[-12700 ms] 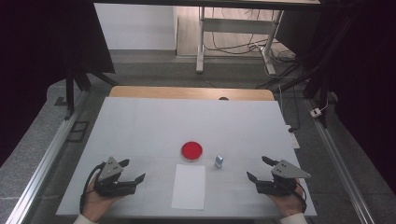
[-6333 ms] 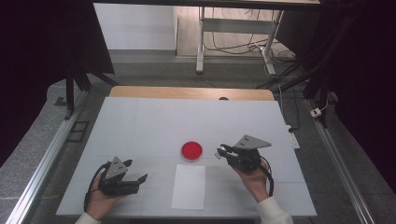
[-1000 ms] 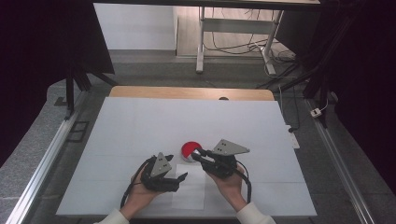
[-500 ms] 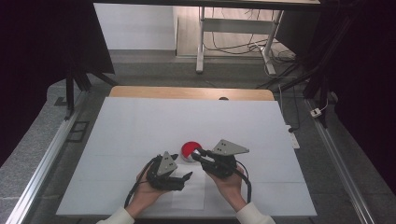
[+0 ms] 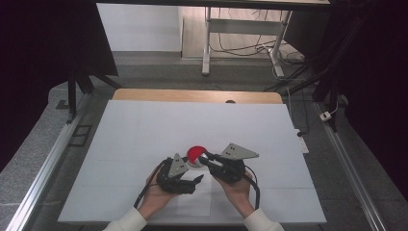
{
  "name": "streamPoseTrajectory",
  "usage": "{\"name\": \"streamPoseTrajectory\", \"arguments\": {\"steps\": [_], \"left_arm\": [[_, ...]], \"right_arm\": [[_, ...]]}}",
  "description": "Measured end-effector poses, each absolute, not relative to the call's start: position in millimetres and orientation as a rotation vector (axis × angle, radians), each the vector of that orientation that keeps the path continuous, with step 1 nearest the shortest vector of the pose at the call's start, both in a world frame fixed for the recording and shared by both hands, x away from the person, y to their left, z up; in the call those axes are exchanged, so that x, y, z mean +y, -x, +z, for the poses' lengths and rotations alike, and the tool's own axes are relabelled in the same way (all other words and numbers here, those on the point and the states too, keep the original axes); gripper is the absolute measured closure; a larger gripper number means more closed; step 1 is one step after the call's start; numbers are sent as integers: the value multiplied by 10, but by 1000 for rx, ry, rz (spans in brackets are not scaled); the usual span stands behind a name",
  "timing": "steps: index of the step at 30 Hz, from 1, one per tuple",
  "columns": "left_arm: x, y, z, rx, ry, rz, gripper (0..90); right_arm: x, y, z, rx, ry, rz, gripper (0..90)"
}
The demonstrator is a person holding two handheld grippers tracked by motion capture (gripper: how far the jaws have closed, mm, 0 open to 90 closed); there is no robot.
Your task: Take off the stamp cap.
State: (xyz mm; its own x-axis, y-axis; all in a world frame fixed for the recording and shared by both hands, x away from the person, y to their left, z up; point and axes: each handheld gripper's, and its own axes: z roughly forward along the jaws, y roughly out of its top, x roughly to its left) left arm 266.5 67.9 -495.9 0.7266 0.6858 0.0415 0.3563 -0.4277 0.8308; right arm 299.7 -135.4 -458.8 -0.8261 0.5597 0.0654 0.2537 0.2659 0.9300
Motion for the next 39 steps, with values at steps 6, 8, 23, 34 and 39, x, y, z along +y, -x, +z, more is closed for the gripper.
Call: {"name": "streamPoseTrajectory", "arguments": {"steps": [6,8,23,34,39], "left_arm": [[627,-2672,-4959,782,-2045,476,210],[619,-2674,-4963,775,-2047,479,211],[550,-2700,-5020,793,-2068,579,322],[561,-2704,-5025,778,-2066,628,442],[555,-2707,-5030,770,-2068,653,485]], "right_arm": [[-1364,-2994,-4573,2249,-755,1593,747],[-1363,-2996,-4576,2249,-758,1593,747],[-1349,-3000,-4617,2258,-771,1591,747],[-1340,-3004,-4644,2271,-777,1587,747],[-1345,-3009,-4647,2273,-784,1599,747]]}}
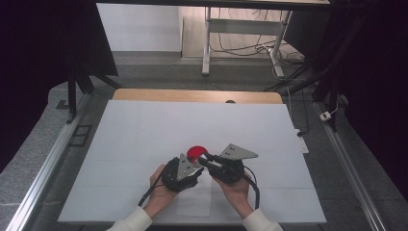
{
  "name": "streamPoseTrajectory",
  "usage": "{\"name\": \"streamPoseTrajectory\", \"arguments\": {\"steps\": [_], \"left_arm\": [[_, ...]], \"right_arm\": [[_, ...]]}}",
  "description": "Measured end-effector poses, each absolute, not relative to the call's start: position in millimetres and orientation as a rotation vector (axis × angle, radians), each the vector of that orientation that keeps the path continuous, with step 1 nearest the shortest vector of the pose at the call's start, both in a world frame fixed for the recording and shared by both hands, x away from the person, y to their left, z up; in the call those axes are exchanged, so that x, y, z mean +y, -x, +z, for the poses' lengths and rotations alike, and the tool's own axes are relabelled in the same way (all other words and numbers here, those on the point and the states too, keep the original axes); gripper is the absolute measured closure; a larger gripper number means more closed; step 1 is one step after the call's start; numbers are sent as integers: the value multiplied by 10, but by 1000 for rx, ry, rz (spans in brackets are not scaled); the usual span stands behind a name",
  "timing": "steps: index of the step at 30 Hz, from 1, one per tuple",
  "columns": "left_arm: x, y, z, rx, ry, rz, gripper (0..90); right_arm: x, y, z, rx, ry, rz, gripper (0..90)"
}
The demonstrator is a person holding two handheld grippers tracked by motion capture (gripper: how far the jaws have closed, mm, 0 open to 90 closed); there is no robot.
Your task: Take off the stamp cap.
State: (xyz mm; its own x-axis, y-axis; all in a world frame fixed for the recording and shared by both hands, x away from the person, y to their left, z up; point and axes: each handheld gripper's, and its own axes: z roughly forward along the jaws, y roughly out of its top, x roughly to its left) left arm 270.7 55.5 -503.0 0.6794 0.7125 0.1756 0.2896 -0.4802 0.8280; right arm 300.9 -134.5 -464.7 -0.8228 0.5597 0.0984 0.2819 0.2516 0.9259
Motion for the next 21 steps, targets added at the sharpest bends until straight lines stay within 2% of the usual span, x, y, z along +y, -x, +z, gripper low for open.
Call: {"name": "streamPoseTrajectory", "arguments": {"steps": [21], "left_arm": [[541,-2704,-5042,743,-2082,688,617]], "right_arm": [[-1364,-3023,-4652,2266,-810,1629,747]]}}
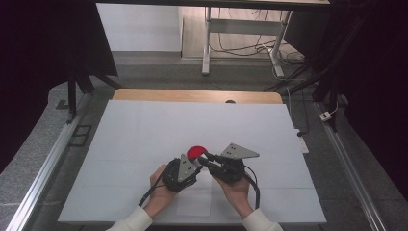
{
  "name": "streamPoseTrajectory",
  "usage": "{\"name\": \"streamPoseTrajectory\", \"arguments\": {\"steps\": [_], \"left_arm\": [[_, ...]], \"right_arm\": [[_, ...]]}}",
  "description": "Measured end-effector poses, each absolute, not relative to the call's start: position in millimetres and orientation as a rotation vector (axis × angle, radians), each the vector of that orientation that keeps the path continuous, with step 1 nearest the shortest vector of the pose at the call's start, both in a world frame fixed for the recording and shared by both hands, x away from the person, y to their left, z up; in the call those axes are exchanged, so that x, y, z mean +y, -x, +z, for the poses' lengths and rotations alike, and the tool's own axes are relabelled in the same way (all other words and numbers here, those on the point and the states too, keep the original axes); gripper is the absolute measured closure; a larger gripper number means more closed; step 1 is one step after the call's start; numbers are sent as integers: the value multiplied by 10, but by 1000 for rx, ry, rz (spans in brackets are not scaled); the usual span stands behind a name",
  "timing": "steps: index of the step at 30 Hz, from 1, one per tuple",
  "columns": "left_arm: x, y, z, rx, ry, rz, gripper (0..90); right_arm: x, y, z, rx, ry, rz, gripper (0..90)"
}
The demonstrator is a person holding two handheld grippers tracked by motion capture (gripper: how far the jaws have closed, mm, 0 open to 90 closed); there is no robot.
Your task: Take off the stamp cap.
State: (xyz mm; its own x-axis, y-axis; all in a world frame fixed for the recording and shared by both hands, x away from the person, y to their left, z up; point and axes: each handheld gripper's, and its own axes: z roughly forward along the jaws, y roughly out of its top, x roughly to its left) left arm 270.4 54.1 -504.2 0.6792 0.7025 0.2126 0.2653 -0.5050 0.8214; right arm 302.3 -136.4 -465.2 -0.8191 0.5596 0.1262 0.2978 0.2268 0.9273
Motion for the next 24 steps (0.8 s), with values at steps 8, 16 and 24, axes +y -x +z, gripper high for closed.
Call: {"name": "streamPoseTrajectory", "arguments": {"steps": [8,16,24], "left_arm": [[537,-2700,-5043,729,-2090,700,638],[531,-2699,-5048,717,-2103,711,648],[531,-2691,-5051,713,-2103,728,656]], "right_arm": [[-1365,-3025,-4653,2266,-814,1631,747],[-1364,-3026,-4660,2268,-815,1629,747],[-1362,-3020,-4665,2261,-819,1631,747]]}}
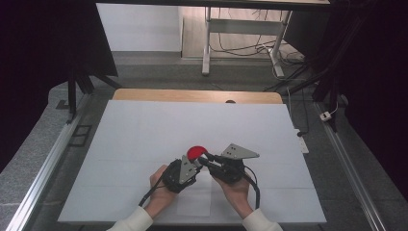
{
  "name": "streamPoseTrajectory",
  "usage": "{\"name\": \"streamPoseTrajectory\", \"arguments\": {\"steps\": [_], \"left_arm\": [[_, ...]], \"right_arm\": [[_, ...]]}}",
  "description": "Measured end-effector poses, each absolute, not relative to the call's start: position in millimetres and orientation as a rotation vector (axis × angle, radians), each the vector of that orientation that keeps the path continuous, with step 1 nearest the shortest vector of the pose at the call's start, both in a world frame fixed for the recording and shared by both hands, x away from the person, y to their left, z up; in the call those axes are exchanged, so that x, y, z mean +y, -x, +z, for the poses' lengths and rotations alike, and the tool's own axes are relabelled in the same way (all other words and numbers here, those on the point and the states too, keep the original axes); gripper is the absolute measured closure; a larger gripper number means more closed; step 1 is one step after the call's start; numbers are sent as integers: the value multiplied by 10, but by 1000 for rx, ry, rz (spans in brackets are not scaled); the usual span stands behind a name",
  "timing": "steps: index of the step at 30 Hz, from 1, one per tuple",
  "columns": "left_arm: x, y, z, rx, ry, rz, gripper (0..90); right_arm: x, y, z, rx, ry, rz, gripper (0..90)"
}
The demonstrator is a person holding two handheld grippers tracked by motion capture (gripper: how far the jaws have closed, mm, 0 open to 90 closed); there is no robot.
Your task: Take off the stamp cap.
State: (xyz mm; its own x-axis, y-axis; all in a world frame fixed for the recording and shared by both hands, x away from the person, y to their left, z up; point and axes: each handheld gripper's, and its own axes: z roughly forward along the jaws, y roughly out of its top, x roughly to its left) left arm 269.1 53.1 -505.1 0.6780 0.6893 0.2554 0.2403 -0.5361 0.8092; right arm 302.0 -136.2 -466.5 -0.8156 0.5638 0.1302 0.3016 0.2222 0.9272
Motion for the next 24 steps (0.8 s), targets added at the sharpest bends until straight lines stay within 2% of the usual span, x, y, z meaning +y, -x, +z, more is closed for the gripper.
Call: {"name": "streamPoseTrajectory", "arguments": {"steps": [12,24], "left_arm": [[521,-2695,-5091,700,-2133,737,659],[548,-2720,-5110,733,-2099,659,658]], "right_arm": [[-1343,-3024,-4689,2283,-821,1594,747],[-1337,-3007,-4703,2266,-828,1588,747]]}}
